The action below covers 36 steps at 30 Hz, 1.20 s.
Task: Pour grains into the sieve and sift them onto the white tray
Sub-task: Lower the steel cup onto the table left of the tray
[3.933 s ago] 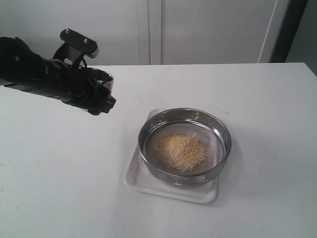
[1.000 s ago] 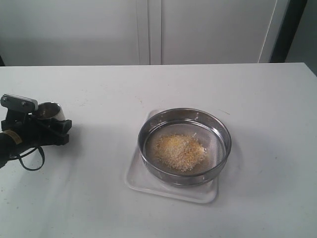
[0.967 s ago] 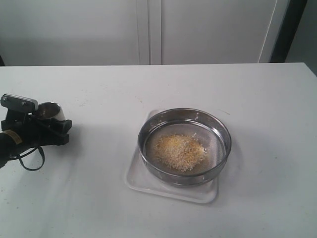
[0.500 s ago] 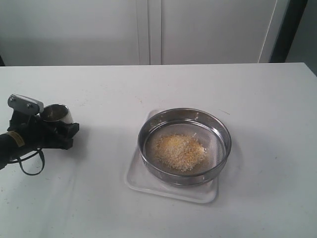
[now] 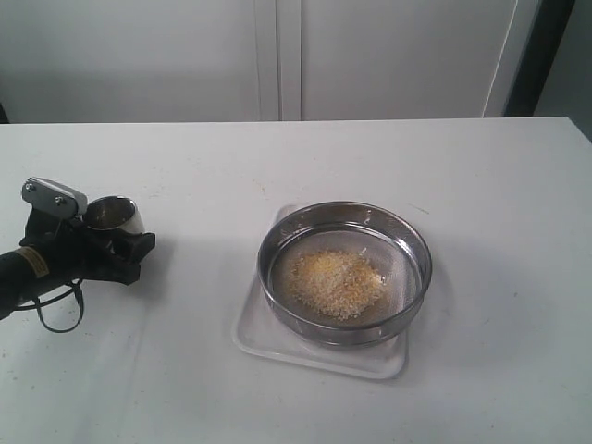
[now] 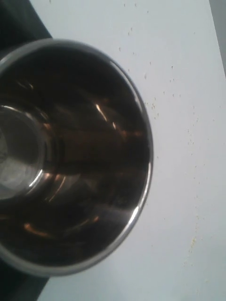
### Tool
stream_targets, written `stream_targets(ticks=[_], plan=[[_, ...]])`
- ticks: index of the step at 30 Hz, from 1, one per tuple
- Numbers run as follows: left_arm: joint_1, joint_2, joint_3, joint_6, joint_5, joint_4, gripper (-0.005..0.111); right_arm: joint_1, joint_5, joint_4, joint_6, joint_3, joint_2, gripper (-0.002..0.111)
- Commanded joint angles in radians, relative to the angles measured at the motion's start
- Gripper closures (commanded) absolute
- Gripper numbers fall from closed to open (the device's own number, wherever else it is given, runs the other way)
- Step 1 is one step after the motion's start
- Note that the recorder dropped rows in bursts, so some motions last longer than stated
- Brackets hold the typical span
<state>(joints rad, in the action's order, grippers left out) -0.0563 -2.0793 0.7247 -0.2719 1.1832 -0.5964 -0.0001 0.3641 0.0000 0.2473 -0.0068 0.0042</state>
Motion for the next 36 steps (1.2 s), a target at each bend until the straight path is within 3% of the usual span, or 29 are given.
stream_targets(ticks=[1, 6, 12, 18, 31, 36], plan=[[0.001, -0.005, -0.002, 0.007, -0.002, -0.020, 0.055, 0.001, -0.014, 0.000, 0.005, 0.007, -0.004, 0.108], [0.001, -0.005, -0.002, 0.007, -0.009, -0.018, 0.026, 0.001, -0.014, 0.000, 0.005, 0.007, -0.004, 0.108], [0.001, -0.005, -0.002, 0.000, -0.009, -0.011, 0.012, 0.001, -0.014, 0.000, 0.005, 0.007, -0.004, 0.108], [0.001, -0.005, -0.002, 0.000, -0.009, 0.016, 0.005, 0.001, -0.014, 0.000, 0.005, 0.007, -0.004, 0.108], [0.001, -0.001, -0.006, -0.047, 0.030, -0.011, 0.006, 0.001, -0.014, 0.000, 0.005, 0.007, -0.004, 0.108], [0.001, 0.087, -0.006, -0.050, 0.003, -0.017, 0.006, 0.001, -0.014, 0.000, 0.005, 0.007, -0.004, 0.108]])
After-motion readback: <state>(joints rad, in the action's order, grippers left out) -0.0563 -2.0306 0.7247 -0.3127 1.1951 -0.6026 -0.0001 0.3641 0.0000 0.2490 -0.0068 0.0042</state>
